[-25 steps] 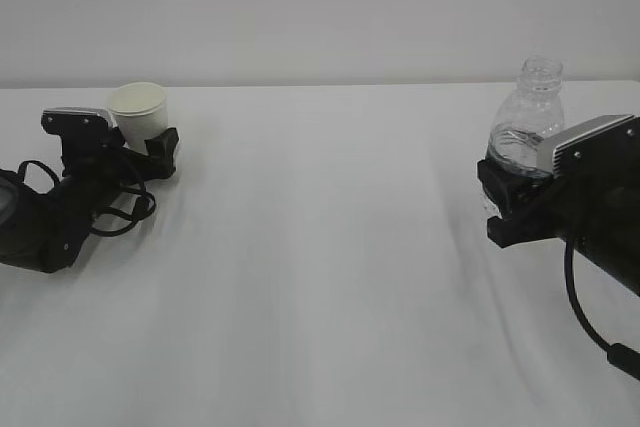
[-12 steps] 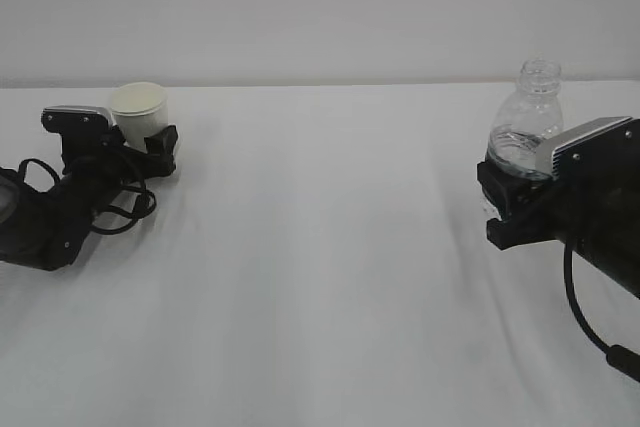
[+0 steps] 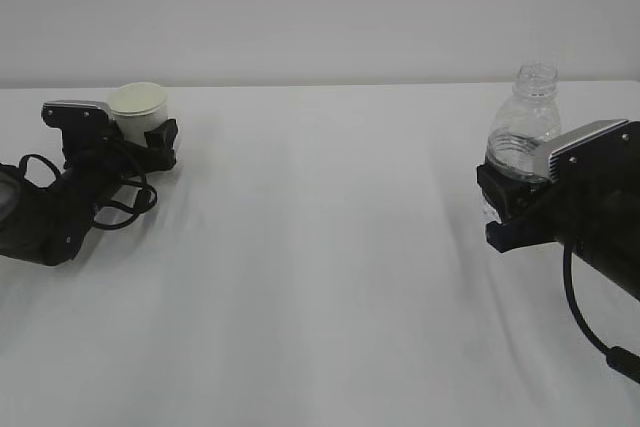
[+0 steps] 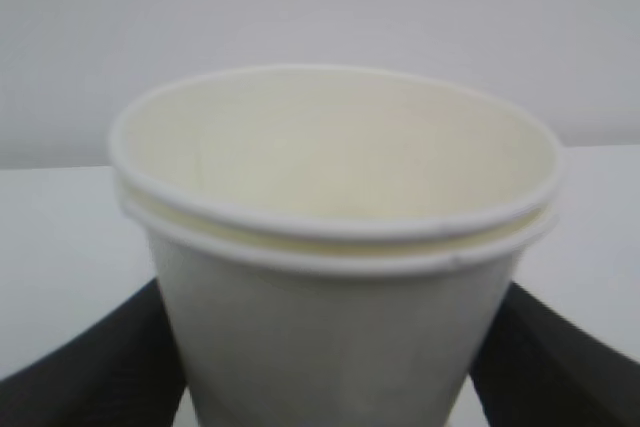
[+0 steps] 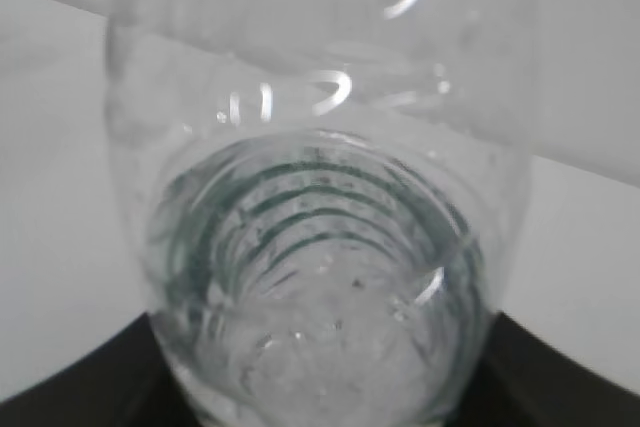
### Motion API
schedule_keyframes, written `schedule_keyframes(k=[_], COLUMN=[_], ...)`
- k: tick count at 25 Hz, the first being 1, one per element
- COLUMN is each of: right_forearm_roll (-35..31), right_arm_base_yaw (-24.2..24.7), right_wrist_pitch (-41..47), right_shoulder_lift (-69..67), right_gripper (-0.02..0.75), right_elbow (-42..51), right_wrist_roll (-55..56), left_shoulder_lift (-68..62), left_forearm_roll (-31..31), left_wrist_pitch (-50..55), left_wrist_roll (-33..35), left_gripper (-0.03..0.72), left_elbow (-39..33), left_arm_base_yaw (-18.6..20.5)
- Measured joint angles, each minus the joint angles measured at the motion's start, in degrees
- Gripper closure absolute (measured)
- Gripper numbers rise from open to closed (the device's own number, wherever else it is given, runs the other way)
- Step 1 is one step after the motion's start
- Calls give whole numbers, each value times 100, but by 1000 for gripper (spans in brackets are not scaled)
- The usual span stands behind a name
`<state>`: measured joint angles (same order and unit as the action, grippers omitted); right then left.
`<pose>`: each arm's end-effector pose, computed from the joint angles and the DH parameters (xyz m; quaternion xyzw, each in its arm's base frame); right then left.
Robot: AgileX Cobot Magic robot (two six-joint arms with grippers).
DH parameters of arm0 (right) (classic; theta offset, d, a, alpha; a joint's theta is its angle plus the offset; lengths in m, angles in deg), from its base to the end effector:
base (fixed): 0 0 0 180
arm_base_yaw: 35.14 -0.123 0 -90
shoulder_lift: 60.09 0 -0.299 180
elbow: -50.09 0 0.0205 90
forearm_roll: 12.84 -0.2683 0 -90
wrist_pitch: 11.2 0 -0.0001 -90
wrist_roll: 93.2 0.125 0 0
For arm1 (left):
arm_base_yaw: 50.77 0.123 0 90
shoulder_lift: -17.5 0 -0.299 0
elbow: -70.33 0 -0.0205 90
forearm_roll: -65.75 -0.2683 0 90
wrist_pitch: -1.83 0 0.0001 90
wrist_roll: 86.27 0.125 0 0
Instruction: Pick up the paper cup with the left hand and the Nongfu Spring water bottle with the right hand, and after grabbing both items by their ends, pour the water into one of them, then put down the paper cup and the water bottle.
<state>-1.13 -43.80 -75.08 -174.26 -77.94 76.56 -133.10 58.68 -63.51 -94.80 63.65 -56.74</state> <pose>0.3193 0.0717 0.1130 -0.2184 0.7488 0.0345 0.6248 0.5030 -0.0666 0.0256 0.0414 0.7187 -0.1098 0.6853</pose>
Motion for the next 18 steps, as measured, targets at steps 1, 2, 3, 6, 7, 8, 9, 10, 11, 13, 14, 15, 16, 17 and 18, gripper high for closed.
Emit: schedule_keyframes(k=[1,2,3,6,7,8,9,10,11,13,14,15,16,17,18], right_forearm_roll=[0,0,0,0,0,0,0,0,0,-37,-63,-111,-136,-151,-175], right_arm_base_yaw=[0,0,0,0,0,0,0,0,0,0,0,0,0,0,0], right_wrist_pitch=[0,0,0,0,0,0,0,0,0,0,0,0,0,0,0], right_shoulder_lift=[0,0,0,0,0,0,0,0,0,0,0,0,0,0,0], right_gripper=[317,317,317,317,317,317,317,318,318,318,318,318,318,318,318], right_elbow=[0,0,0,0,0,0,0,0,0,0,0,0,0,0,0], right_wrist_roll=[0,0,0,-10,-15,-15,-15,-15,-15,-15,-15,-15,-25,-29,-40], left_shoulder_lift=[0,0,0,0,0,0,0,0,0,0,0,0,13,44,102], left_forearm_roll=[0,0,0,0,0,-7,-24,-36,-77,-153,-221,-281,-342,-373,-397], left_wrist_pitch=[0,0,0,-8,-8,-12,-22,-22,-22,-22,-22,-22,-22,-22,-22], left_wrist_roll=[0,0,0,0,0,0,0,0,0,0,0,0,0,0,0], left_gripper=[98,104,113,156,174,185,193,198,201,204,204,205,205,205,205], left_elbow=[0,0,0,0,2,2,2,2,2,2,2,2,-12,-63,-127], left_arm_base_yaw=[0,0,0,0,0,0,0,0,0,0,0,0,0,0,0])
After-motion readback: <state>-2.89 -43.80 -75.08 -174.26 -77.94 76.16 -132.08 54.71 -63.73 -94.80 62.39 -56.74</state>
